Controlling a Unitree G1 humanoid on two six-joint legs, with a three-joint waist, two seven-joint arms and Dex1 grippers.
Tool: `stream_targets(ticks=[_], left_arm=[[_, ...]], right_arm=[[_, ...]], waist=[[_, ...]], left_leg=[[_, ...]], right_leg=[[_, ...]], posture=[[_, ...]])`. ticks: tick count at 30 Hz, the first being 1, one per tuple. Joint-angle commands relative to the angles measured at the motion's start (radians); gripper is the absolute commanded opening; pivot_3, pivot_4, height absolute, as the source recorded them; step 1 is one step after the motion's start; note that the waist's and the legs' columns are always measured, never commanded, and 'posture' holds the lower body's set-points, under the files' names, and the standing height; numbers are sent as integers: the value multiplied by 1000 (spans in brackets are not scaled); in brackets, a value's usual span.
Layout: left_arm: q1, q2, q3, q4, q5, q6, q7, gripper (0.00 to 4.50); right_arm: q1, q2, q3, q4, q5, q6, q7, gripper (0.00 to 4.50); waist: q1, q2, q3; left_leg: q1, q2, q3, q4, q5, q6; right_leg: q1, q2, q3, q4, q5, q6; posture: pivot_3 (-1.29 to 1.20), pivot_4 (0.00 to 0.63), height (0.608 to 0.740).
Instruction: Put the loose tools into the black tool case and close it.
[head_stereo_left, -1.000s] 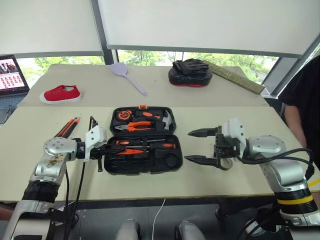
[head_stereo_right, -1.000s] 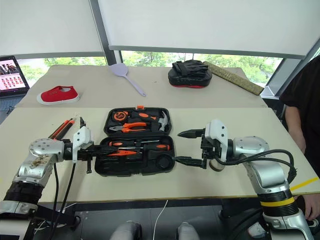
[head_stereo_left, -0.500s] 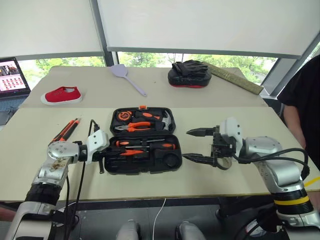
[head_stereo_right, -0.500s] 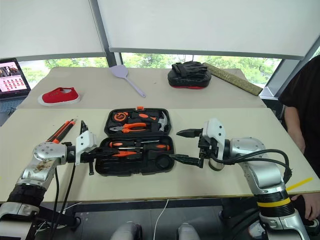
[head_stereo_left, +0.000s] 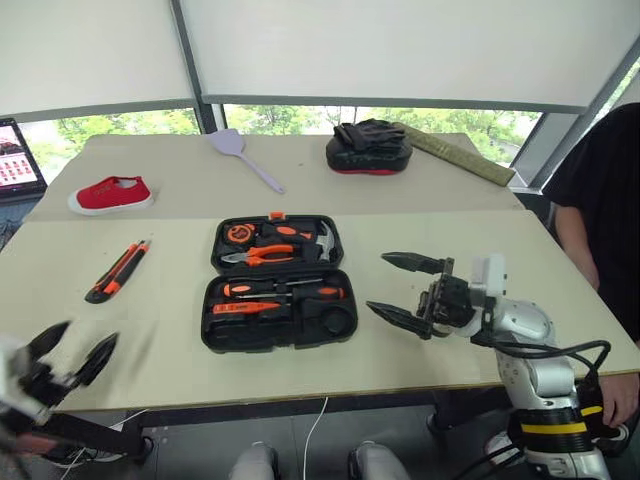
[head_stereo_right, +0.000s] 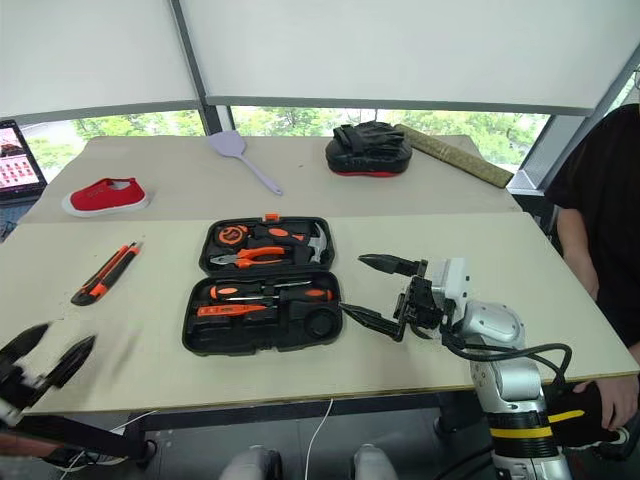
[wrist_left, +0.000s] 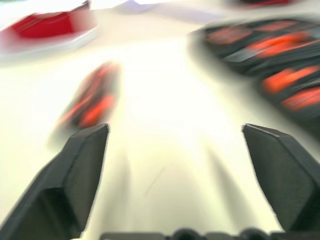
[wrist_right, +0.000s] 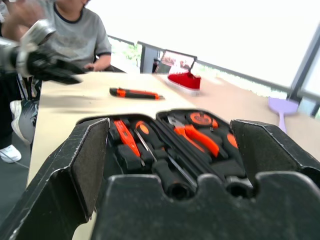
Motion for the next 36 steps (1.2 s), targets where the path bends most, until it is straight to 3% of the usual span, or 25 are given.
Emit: stream_targets(ticks=[1, 4, 9, 13, 16, 21, 25, 34, 36], left_arm=[[50, -14, 108, 14, -29, 40, 107, 4402], [40, 3, 98, -21, -63, 109, 132, 4402], [-105, 132, 14, -1, -51, 224, 158, 4402], [-380, 313, -162, 119, -5, 408, 188, 4402], [-604, 381, -335, 295, 86, 442, 163, 4402], [-931, 392, -551, 611, 229, 438, 118, 4402], [-1087, 371, -641, 841, 324, 389, 129, 4402], [-1220, 336, -666, 1088, 402, 298, 127, 4402], [-1222, 331, -668, 1116, 411, 288, 111, 3901]], right_arm=[[8, 28, -14, -45, -22, -71, -59, 4500], [11, 32, -14, -60, -25, -73, -84, 4500], [6, 19, -5, -82, -14, -49, -98, 4500], [1, 5, 11, -105, -2, -7, -104, 4500], [-5, 1, 29, -117, -2, 15, -109, 4500], [-22, -1, 45, -128, -3, 31, -118, 4500], [-19, -6, 46, -142, 2, 37, -122, 4500], [36, -37, 20, -180, 15, 53, -137, 4500], [39, -42, 19, -183, 17, 54, -137, 4500]], waist=[[4, -1, -1], [16, -2, -1], [27, -6, -4], [26, -8, -5], [21, -8, -5], [5, -8, -5], [-5, -8, -5], [2, -9, -5], [2, -9, -5]], left_leg=[[1, 0, 0, 0, -4, -6], [1, -1, 0, 0, -4, -7], [0, 0, 0, 0, -3, -9], [-1, 1, 0, 0, -3, -10], [-2, 0, 0, -1, -2, -10], [-2, -1, 1, -2, 3, -2], [-4, 1, 0, -2, -1, -4], [-4, 1, 0, -1, -2, -4], [-3, 1, 0, -1, -2, -4]], right_leg=[[-1, -1, -1, 0, -3, -2], [-1, -3, -2, 0, -3, 0], [-1, -3, -4, -1, -2, -1], [-1, -2, -5, 0, 1, -7], [0, -1, -4, 0, 3, -5], [0, 1, -1, 0, 4, 0], [-2, 6, 1, 0, 3, 0], [-1, 5, 1, 1, 2, 1], [-1, 5, 1, 1, 2, 1]], posture=[[0, 150, 740], [0, 150, 740], [0, 150, 740], [0, 150, 740], [0, 150, 740], [0, 150, 740], [0, 150, 740], [0, 150, 740], [0, 150, 740]])
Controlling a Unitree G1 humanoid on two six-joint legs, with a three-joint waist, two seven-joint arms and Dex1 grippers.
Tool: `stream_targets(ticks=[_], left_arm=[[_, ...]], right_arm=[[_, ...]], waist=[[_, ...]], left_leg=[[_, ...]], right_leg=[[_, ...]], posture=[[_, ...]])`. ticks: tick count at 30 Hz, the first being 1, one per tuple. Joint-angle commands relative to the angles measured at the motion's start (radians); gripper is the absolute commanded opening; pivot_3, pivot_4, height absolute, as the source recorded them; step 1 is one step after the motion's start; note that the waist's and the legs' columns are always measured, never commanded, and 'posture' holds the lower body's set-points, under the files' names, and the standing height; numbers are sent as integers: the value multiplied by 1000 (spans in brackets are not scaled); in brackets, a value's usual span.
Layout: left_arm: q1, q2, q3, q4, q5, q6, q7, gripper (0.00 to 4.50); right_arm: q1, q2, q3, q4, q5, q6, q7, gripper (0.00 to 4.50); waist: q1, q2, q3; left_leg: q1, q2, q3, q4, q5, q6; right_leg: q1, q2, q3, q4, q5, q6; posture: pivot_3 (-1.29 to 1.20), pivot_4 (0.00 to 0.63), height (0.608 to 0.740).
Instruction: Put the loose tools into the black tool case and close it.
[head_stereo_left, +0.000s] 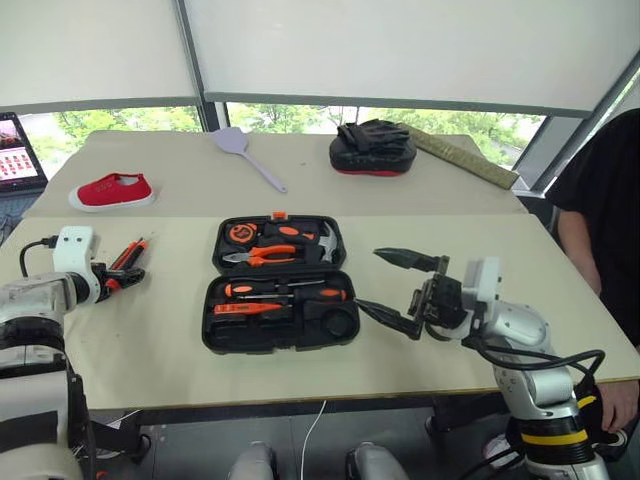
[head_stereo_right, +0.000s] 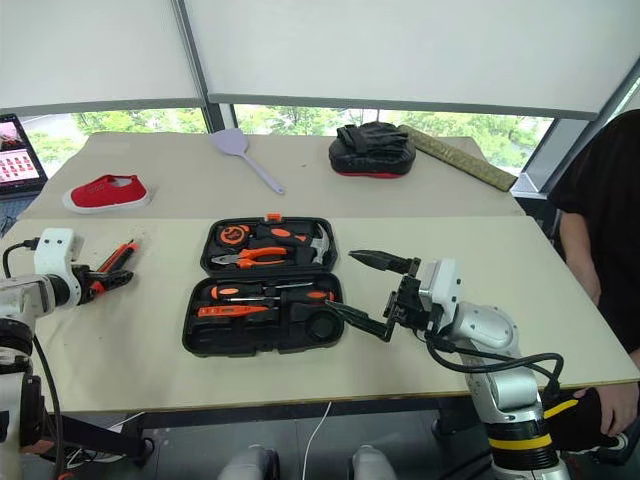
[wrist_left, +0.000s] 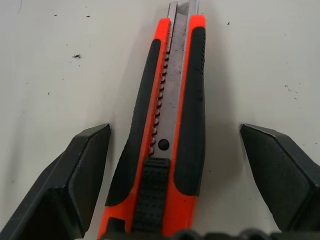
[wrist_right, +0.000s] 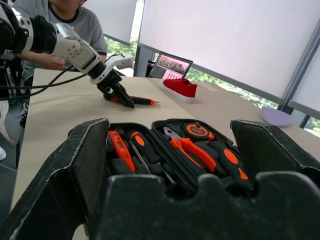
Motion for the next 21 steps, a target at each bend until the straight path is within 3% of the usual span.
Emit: stream_targets(ticks=[1, 6, 7, 11, 13, 17, 21], left_arm=[[-14, -5, 0, 59, 19, -30, -29, 3770], [-1, -7, 27, 68, 5, -69, -65, 1873], [7, -6, 37, 60, -3, -91, -84, 1754], [50, -7, 134, -29, -94, -286, -228, 1743], [102, -4, 152, -161, -156, -360, -404, 1743], [291, 33, 42, -616, -241, -381, -754, 1743], [387, 45, -57, -968, -277, -296, -814, 1743]], right_arm=[[2, -17, -32, -39, 30, 6, -8, 4500], [0, -24, -33, -33, 34, 8, 0, 4500], [1, -27, -33, -33, 35, 9, 2, 4500], [5, -45, -42, -31, 50, 15, 17, 4500], [10, -65, -55, -32, 64, 18, 30, 4500], [28, -127, -96, -19, 92, 35, 74, 4500], [49, -176, -114, 3, 96, 33, 120, 4500]], waist=[[0, 0, 0], [2, 0, 0], [3, 0, 0], [6, 0, 0], [8, -1, 1], [12, -2, 1], [19, -1, 1]], left_leg=[[0, 0, 0, 0, 0, 0], [1, 0, 0, 0, 0, 0], [1, 0, 0, 0, 0, 0], [0, 0, 0, 0, 0, 0], [-1, 0, 0, 0, 0, 0], [-3, 0, 0, 1, 0, 0], [-2, -1, 1, 1, 0, 0]], right_leg=[[0, 0, 0, 0, 0, 0], [1, 0, 0, 1, 0, 0], [1, 0, 0, 1, 0, 0], [0, -1, 0, 0, 0, 0], [0, -1, 0, 0, 0, 0], [-1, -2, -1, 0, 0, 0], [0, -4, 0, -1, 0, 1]], posture=[[0, 150, 740], [0, 150, 740], [0, 150, 740], [0, 150, 740], [0, 150, 740], [0, 150, 740], [0, 150, 740]])
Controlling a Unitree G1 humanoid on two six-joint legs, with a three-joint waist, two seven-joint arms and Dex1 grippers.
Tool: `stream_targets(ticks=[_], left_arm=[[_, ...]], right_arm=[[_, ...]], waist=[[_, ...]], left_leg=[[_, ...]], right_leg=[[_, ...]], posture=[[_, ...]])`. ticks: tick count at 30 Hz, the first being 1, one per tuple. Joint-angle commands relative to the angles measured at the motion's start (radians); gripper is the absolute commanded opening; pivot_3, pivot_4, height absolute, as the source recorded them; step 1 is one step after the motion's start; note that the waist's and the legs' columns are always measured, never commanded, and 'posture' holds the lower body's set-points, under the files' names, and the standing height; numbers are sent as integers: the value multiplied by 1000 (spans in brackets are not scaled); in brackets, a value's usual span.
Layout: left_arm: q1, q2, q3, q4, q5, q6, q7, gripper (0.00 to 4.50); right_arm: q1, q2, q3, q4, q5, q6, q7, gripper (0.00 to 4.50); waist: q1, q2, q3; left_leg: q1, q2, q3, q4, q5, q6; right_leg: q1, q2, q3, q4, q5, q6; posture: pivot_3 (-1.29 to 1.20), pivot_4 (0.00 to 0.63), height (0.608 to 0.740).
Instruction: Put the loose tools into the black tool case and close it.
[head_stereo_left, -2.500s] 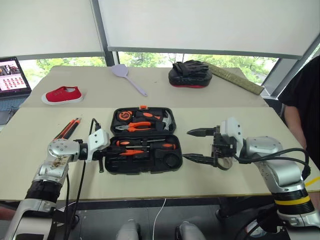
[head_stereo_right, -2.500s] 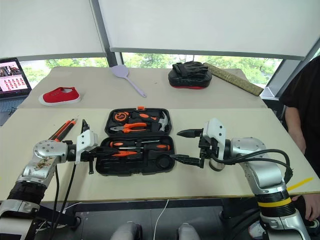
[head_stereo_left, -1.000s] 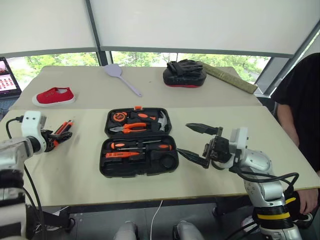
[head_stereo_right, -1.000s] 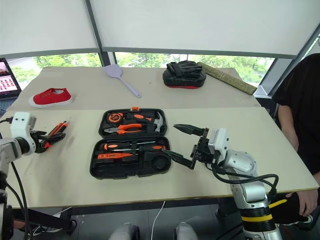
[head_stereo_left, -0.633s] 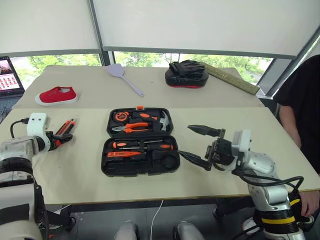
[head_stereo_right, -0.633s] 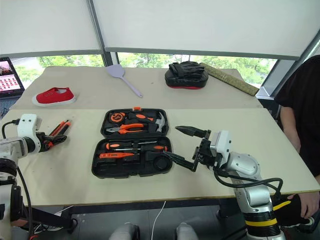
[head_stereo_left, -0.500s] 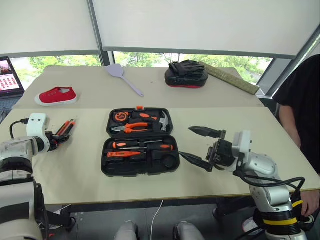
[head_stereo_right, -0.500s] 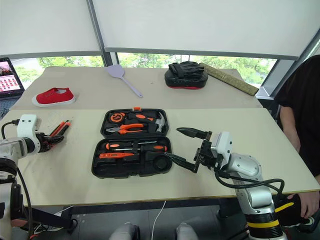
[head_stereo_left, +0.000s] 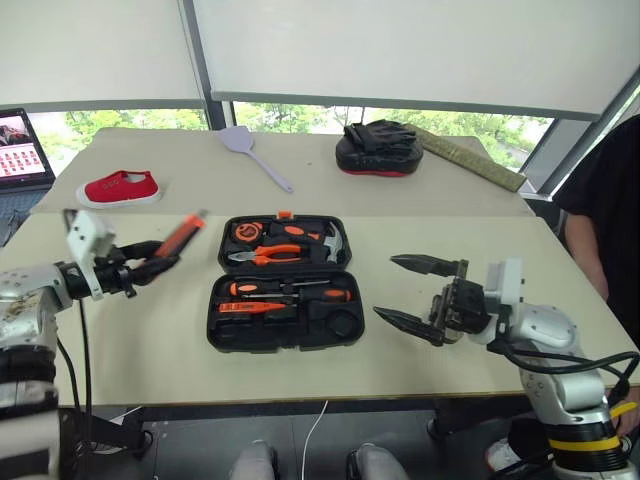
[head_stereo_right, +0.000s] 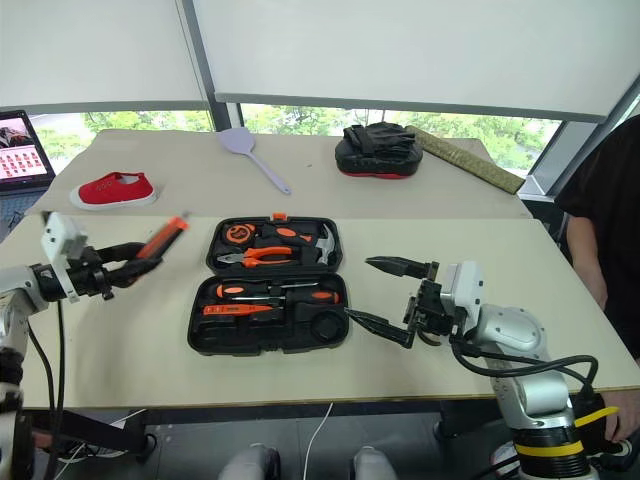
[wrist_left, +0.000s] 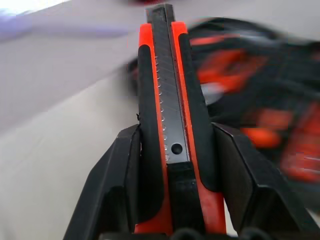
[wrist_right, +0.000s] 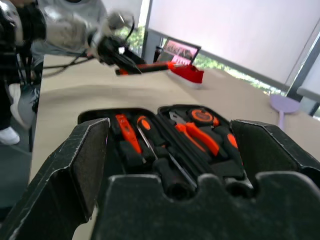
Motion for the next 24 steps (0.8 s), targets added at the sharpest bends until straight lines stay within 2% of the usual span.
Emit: stream_targets(ticks=[1, 4, 11, 21, 24], left_arm=[[53, 26, -99, -285, -16, 55, -63, 1743], [50, -5, -201, -342, 91, 65, 4, 1743], [39, -52, -317, -310, 226, -7, 67, 1743], [24, -93, -374, -283, 288, -4, 93, 1743], [35, -100, -372, -297, 266, 30, 88, 1743]], right_arm=[[11, -35, -39, 1, 20, -5, 44, 4500], [23, -45, -38, -3, 27, 4, 57, 4500], [87, -91, -35, -64, 35, 28, 102, 4500], [77, -96, -42, -92, 33, 46, 74, 4500], [74, -94, -41, -96, 35, 54, 62, 4500]], waist=[[1, 0, 0], [1, 1, 0], [1, 1, 0], [2, 1, 0], [2, 2, 0]], left_leg=[[1, 0, 0, 0, 0, 0], [2, 1, 0, 0, 0, 0], [3, 1, -1, 1, 1, 1], [2, 1, -1, 2, 1, 1], [3, 1, -1, 2, 1, 1]], right_leg=[[0, 1, 0, 0, 0, 0], [1, 3, 2, 1, 0, 0], [0, 6, 5, 1, 0, 0], [1, 6, 5, 0, 0, 0], [1, 6, 5, 0, 0, 0]], posture=[[0, 150, 740], [0, 150, 740], [0, 150, 740], [0, 150, 740], [0, 150, 740]])
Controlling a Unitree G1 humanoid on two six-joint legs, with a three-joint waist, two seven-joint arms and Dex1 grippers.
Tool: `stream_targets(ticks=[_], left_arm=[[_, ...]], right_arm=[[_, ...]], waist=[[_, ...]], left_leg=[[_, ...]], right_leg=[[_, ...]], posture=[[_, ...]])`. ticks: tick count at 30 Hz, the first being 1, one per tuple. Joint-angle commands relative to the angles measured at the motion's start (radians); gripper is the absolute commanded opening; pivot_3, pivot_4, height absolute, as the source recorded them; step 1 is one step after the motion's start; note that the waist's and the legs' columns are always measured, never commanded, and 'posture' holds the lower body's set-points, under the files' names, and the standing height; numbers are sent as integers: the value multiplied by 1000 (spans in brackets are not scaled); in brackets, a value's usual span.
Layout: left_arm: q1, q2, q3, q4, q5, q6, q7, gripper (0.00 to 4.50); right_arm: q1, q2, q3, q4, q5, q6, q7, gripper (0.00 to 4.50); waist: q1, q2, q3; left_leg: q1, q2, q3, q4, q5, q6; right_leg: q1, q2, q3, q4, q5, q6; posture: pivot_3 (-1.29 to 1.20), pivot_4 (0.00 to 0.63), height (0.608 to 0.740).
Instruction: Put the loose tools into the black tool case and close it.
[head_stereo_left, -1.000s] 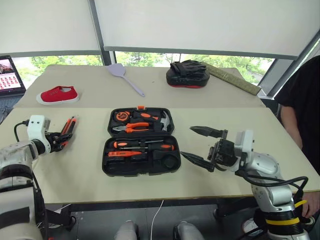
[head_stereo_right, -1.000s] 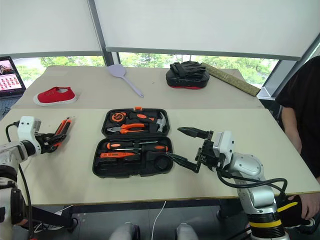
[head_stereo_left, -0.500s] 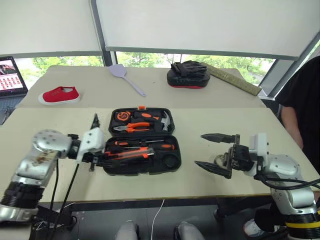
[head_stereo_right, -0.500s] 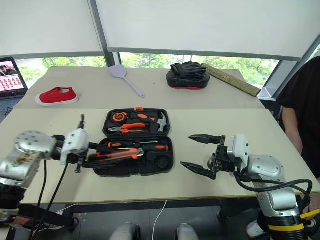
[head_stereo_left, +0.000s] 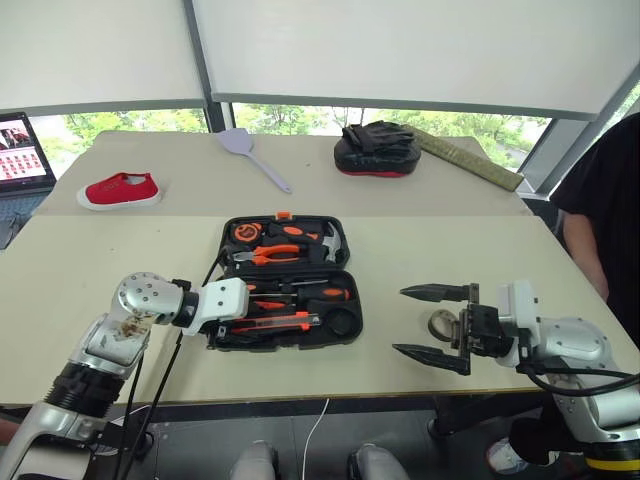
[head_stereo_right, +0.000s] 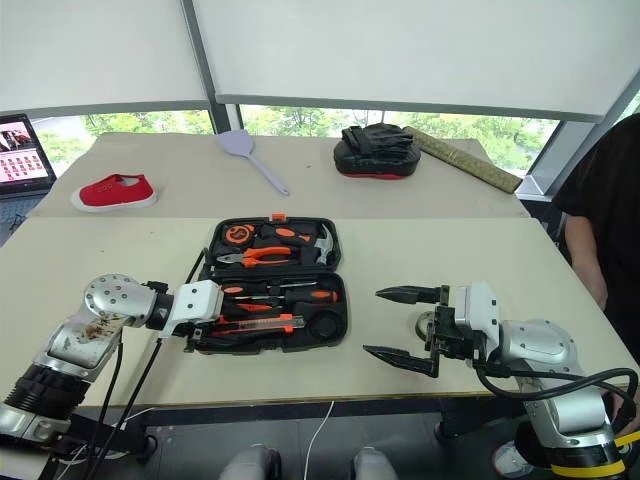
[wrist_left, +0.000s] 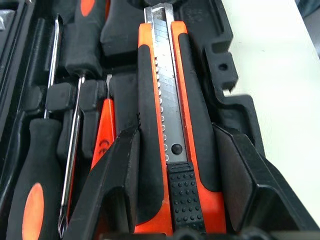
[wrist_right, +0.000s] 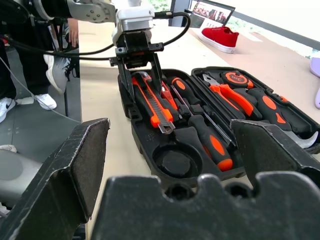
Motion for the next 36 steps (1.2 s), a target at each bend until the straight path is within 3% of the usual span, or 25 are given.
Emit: stream_targets(ticks=[1, 2, 7, 13, 20, 26, 36], left_arm=[[9, -5, -15, -25, -17, 40, -12, 2237], [8, -8, -15, -27, -25, 18, -24, 2757], [-11, 7, -10, 50, 3, -114, -48, 4419], [-95, -62, 141, 130, -262, -32, -129, 4474], [-20, -109, 123, 120, -232, -52, -74, 2290], [41, -134, 80, 135, -134, -114, -9, 21], [126, -83, 2, 193, -11, -105, 34, 21]], right_arm=[[-16, -4, -32, -36, 22, 9, -16, 4500], [-18, -4, -31, -34, 22, 10, -19, 4500], [-38, 3, -19, -23, 20, 18, -33, 4500], [-62, 21, -21, 19, 27, 35, -46, 4500], [-49, 54, -16, 38, 12, 20, -70, 4500], [-31, 79, -7, 21, 2, 20, -92, 4500], [0, 86, -14, 12, 2, 21, -104, 4500]], waist=[[0, 0, 0], [0, 0, 0], [-2, 1, 0], [-1, 1, 0], [0, 1, -1], [0, 1, -1], [-2, 8, -7]], left_leg=[[0, 0, 0, 0, 0, 0], [0, 0, 0, 0, 0, 0], [0, 0, 0, 0, 0, 0], [-1, 0, 0, 1, 0, 1], [0, 0, -1, 2, 0, 1], [-1, 0, -1, 2, 0, 1], [4, 0, -1, 2, 0, 1]], right_leg=[[0, 0, 0, 0, 0, 0], [0, 0, 0, 0, 0, 0], [0, 0, 0, 0, 0, 0], [0, 0, 0, 0, 0, 0], [1, 0, 0, 0, 0, 0], [0, 1, 0, 0, 0, 0], [4, 1, 1, 1, 0, 0]], posture=[[0, 150, 740], [0, 150, 740], [0, 150, 740], [0, 150, 740], [0, 150, 740], [0, 150, 740], [0, 150, 740]])
